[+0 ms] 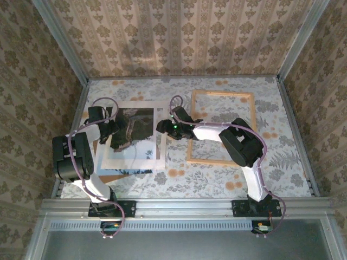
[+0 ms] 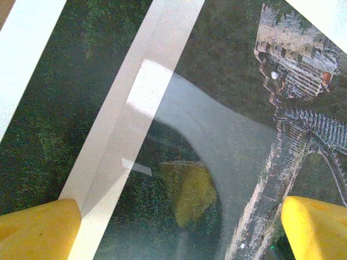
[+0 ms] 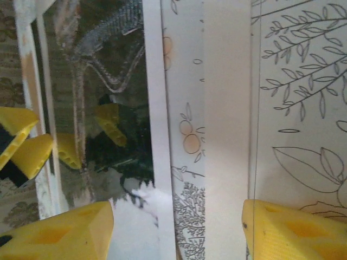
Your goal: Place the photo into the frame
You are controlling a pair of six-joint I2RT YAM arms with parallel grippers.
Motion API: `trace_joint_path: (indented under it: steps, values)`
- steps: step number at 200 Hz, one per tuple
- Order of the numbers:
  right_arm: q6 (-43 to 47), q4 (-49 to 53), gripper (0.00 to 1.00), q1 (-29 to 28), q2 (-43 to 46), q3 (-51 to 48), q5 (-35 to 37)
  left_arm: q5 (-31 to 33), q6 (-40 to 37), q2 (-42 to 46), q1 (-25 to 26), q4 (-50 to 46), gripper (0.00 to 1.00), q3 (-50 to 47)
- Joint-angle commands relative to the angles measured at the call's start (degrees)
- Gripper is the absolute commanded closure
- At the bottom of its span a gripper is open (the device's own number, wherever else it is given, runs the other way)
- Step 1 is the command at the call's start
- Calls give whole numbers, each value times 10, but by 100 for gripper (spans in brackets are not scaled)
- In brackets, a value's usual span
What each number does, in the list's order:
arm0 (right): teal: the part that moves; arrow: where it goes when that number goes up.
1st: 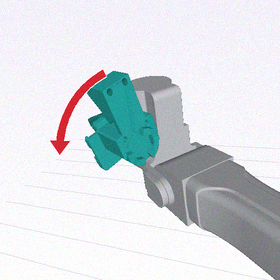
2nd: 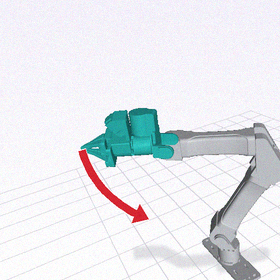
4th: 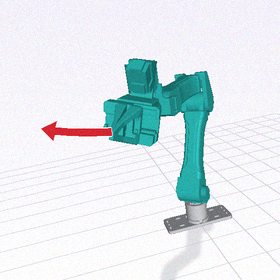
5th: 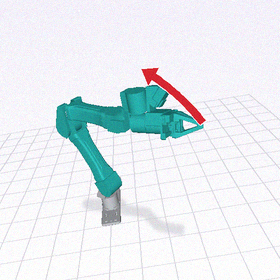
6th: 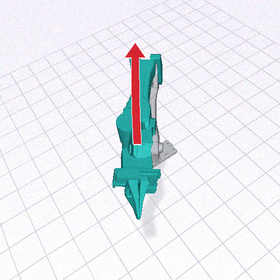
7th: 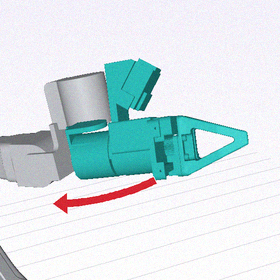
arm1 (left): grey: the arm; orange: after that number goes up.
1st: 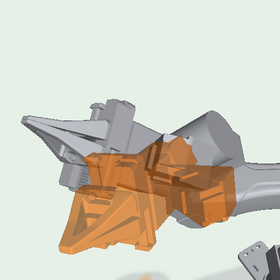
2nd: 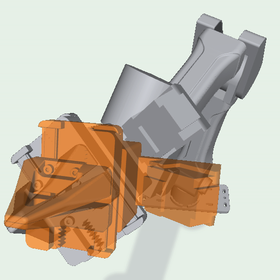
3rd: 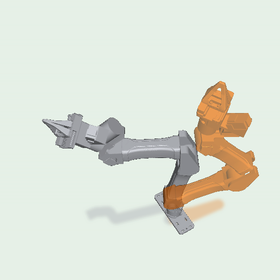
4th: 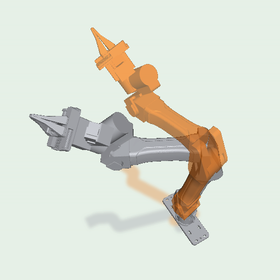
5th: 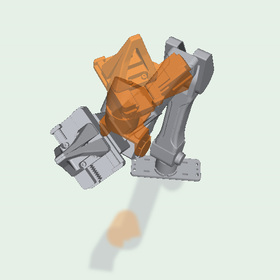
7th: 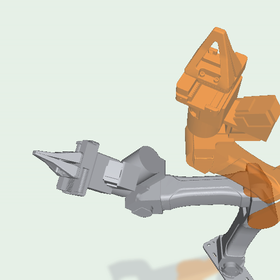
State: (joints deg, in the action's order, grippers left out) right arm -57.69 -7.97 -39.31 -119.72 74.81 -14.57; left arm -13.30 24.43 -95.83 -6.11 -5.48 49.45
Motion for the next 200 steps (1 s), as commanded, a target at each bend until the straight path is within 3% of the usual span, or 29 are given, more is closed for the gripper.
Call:
trace_joint_path:
  steps: [1, 44, 75, 113, 159, 200]
  values:
    - [-6, -66, 36, 1, 34, -15, -32, -23, 16, -7, 0, -41, 3, -25]
    - [4, -93, 37, 6, 51, -45, -32, -23, 17, -6, 0, -39, 2, -27]
    - [21, -92, 45, 7, 48, -42, -37, -23, 16, -5, 0, -37, 2, -29]
    - [29, -6, 62, 5, 15, 12, -12, -25, 18, -6, 0, -32, 3, -30]
    - [45, 64, 73, -2, -32, 91, 0, -29, 18, -8, -1, -27, 3, -31]
    - [79, 177, 76, -7, -73, 172, 22, -30, 19, -8, 0, -26, 3, -32]
